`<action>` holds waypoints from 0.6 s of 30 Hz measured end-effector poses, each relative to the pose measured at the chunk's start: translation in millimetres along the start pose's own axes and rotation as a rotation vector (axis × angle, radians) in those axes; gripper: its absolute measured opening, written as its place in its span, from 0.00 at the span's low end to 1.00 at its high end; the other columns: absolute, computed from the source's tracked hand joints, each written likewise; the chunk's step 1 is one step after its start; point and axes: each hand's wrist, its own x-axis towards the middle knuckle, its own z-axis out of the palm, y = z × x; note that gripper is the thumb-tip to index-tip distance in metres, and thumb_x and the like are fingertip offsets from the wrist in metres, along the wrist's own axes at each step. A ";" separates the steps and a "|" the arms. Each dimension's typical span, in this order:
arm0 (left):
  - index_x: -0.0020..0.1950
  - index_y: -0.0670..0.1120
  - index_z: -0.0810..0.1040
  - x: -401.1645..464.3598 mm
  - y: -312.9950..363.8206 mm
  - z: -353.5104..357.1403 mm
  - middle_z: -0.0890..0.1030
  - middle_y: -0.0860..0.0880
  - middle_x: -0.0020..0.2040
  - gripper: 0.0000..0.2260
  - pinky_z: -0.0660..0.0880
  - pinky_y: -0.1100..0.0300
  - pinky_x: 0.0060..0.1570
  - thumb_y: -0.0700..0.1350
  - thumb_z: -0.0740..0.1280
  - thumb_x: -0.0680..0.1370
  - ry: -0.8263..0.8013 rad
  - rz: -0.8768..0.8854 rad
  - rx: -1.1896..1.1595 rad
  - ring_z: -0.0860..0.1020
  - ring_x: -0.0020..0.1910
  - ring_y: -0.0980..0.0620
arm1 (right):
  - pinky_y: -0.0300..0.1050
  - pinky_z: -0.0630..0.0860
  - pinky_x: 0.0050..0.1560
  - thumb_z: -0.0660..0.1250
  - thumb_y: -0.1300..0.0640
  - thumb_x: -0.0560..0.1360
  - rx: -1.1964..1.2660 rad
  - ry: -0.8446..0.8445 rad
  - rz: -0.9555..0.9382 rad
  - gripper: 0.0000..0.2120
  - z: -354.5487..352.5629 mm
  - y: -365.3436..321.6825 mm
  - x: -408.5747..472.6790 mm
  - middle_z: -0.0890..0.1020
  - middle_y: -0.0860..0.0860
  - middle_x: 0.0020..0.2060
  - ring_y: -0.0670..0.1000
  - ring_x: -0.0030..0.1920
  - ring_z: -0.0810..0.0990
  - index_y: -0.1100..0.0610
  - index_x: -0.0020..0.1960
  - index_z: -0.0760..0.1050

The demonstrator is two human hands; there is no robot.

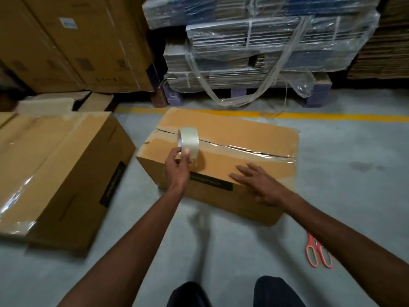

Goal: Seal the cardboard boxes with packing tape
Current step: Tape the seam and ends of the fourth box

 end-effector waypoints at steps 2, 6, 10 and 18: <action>0.63 0.44 0.80 0.9 -0.6 -1.4 0.83 0.53 0.44 0.13 0.78 0.61 0.44 0.51 0.67 0.83 0.002 0.014 0.017 0.81 0.39 0.66 | 0.51 0.53 0.79 0.74 0.69 0.70 -0.020 0.043 0.086 0.50 -15.6 46.4 -20.2 0.55 0.48 0.82 0.55 0.81 0.53 0.40 0.81 0.55; 0.63 0.48 0.80 2.5 -2.8 -1.7 0.84 0.53 0.43 0.14 0.81 0.57 0.45 0.55 0.67 0.83 -0.009 0.035 0.054 0.84 0.44 0.56 | 0.61 0.77 0.63 0.67 0.70 0.73 -0.018 0.332 0.592 0.31 -32.3 122.2 -48.9 0.77 0.58 0.67 0.63 0.66 0.75 0.52 0.74 0.72; 0.60 0.48 0.80 7.4 -9.4 9.4 0.86 0.50 0.44 0.13 0.79 0.57 0.47 0.55 0.67 0.82 -0.066 0.018 0.046 0.85 0.45 0.52 | 0.66 0.75 0.63 0.68 0.31 0.71 0.886 0.505 1.053 0.46 -4.0 102.1 -15.8 0.67 0.60 0.76 0.67 0.73 0.68 0.54 0.80 0.59; 0.62 0.51 0.80 -20.6 -19.4 29.0 0.86 0.49 0.44 0.14 0.77 0.67 0.40 0.57 0.67 0.82 -0.184 -0.005 -0.069 0.85 0.44 0.57 | 0.66 0.82 0.53 0.81 0.43 0.67 1.641 0.366 0.965 0.70 10.0 -13.3 66.1 0.69 0.59 0.75 0.64 0.69 0.74 0.57 0.78 0.24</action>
